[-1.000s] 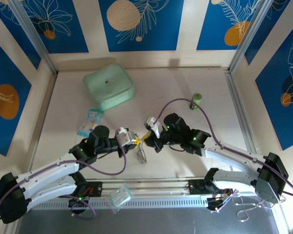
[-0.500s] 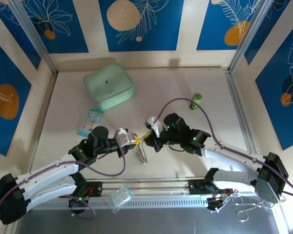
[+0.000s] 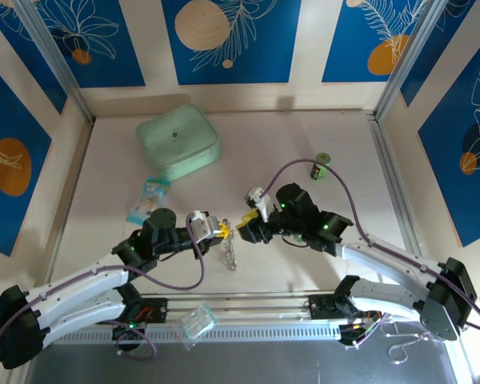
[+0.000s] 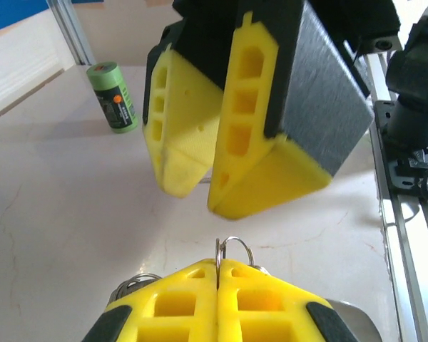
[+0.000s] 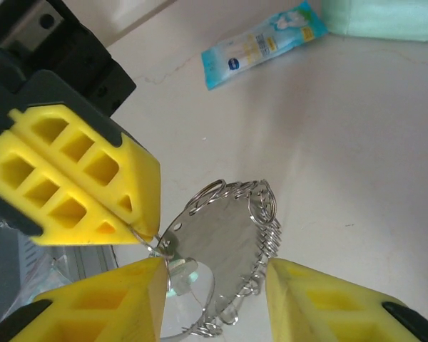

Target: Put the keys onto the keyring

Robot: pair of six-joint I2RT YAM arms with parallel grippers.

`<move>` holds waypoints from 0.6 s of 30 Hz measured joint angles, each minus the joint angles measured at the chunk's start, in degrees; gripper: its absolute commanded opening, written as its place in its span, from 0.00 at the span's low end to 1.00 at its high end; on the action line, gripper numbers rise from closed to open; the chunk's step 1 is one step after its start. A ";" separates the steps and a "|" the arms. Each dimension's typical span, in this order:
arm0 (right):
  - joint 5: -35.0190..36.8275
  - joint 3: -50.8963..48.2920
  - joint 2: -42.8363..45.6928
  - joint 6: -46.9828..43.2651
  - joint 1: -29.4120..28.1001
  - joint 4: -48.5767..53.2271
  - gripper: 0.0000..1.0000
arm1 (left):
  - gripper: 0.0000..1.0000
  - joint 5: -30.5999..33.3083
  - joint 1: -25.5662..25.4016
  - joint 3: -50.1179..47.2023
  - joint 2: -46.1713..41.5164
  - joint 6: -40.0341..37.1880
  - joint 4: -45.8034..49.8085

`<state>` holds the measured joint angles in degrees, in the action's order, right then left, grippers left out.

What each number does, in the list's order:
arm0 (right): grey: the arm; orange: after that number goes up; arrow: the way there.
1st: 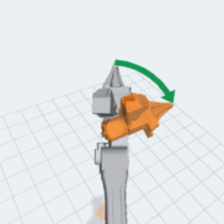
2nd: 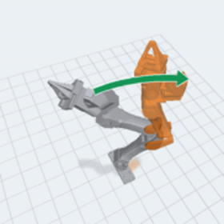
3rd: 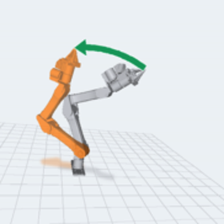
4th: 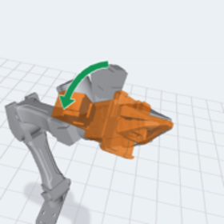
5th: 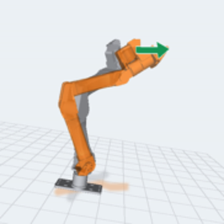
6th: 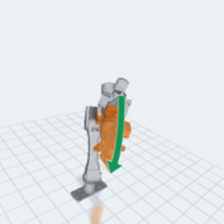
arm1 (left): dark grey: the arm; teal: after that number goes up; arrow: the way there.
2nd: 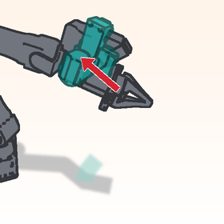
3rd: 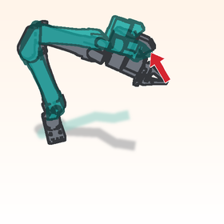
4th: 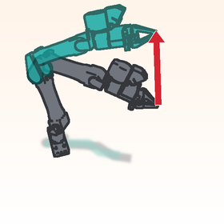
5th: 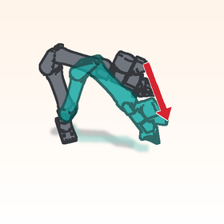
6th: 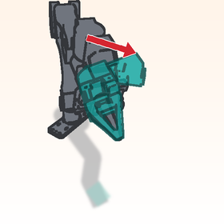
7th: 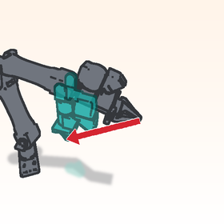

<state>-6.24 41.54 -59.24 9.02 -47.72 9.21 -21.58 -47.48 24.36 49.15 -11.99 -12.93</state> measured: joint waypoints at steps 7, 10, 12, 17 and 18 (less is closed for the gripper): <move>-2.78 -13.20 12.90 -7.91 0.31 -9.46 0.40 | 0.00 -2.05 0.00 -1.81 0.68 1.66 -5.18; -4.15 -15.87 13.53 -9.64 -0.17 -11.39 0.40 | 0.00 -2.40 0.00 -3.37 0.96 1.16 -7.69; -4.81 -15.85 12.61 -9.66 -0.70 -12.07 0.39 | 0.00 -2.58 0.00 -3.76 1.09 0.50 -8.28; -7.54 -15.56 8.33 -6.97 -1.09 -15.45 0.36 | 0.00 -3.69 0.00 -4.07 1.77 -2.14 -9.88; -7.76 -15.39 7.54 -6.47 -1.20 -15.67 0.35 | 0.00 -3.82 0.00 -4.09 1.84 -2.64 -10.10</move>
<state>-14.00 26.15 -51.70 2.55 -48.93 -6.46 -25.41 -47.48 20.27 50.98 -14.63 -23.03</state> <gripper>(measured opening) 0.369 0.043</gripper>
